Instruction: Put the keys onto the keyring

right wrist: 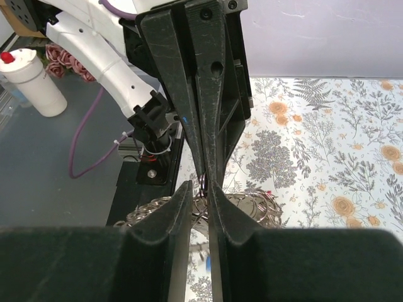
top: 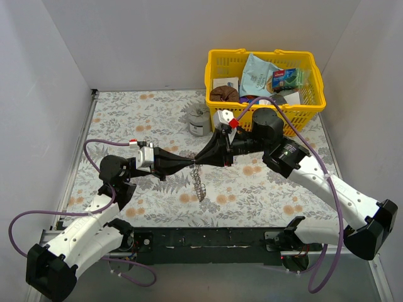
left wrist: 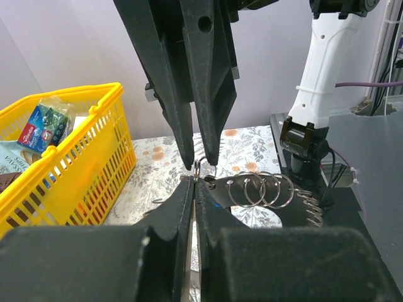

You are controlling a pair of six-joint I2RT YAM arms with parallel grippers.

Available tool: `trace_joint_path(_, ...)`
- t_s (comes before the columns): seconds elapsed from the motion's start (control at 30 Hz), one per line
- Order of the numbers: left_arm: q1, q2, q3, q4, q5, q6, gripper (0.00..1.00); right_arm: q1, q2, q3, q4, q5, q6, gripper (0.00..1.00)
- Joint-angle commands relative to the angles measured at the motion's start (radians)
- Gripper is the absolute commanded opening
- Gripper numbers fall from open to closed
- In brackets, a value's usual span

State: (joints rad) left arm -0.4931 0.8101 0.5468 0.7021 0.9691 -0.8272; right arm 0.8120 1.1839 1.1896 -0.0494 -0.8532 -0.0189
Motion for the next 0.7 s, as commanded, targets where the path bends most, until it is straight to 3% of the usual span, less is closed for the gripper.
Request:
trace_joint_path(0.0,-0.002,-0.014,0.028,0.025,-0.023,0.003,0.0,0.009,-0.009,0.001,0.031,0.04,-0.007,0.23)
trace_joint_path(0.23,-0.002,-0.015,0.03,0.031,-0.024,0.0,0.0,0.007,-0.009,-0.016,0.029,0.057,-0.012,0.25)
trace_joint_path(0.37,-0.002,-0.017,0.031,0.033,-0.024,-0.001,0.0,0.007,-0.007,-0.019,0.029,0.062,-0.012,0.02)
trace_joint_path(0.47,-0.002,-0.02,0.036,0.028,-0.026,-0.001,0.0,0.007,-0.004,-0.016,0.025,0.066,-0.012,0.01)
trace_joint_path(0.57,-0.002,-0.023,0.057,-0.028,-0.011,0.037,0.0,0.009,0.009,0.008,-0.006,0.072,-0.03,0.01)
trace_joint_path(0.67,-0.002,-0.014,0.143,-0.22,0.016,0.153,0.0,0.007,0.029,0.057,-0.111,0.091,-0.084,0.01)
